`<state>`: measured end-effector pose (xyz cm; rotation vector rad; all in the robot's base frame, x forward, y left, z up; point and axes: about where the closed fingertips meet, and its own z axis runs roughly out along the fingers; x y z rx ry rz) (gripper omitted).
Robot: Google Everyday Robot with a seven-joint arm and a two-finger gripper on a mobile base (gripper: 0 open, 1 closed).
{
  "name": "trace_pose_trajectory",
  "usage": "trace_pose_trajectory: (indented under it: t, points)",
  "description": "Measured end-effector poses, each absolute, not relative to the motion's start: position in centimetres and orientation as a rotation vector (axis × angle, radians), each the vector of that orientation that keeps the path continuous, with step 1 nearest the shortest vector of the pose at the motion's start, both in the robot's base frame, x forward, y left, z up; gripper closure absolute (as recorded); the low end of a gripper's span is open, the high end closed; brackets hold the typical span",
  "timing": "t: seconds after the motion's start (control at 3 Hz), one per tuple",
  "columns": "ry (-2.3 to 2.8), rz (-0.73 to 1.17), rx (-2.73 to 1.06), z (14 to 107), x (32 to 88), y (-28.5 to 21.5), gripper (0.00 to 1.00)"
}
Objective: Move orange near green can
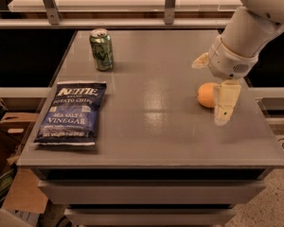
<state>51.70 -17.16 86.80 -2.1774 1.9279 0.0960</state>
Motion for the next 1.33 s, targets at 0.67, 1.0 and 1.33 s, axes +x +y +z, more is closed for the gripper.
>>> trace_pose_trajectory:
  t: [0.67, 1.0, 1.33]
  points:
    - [1.918, 0.128, -2.227, 83.6, 55.2, -18.5, 0.18]
    - [1.893, 0.106, -2.231, 84.2, 56.4, -18.4, 0.43]
    - [1.841, 0.057, -2.239, 86.4, 56.9, -17.7, 0.64]
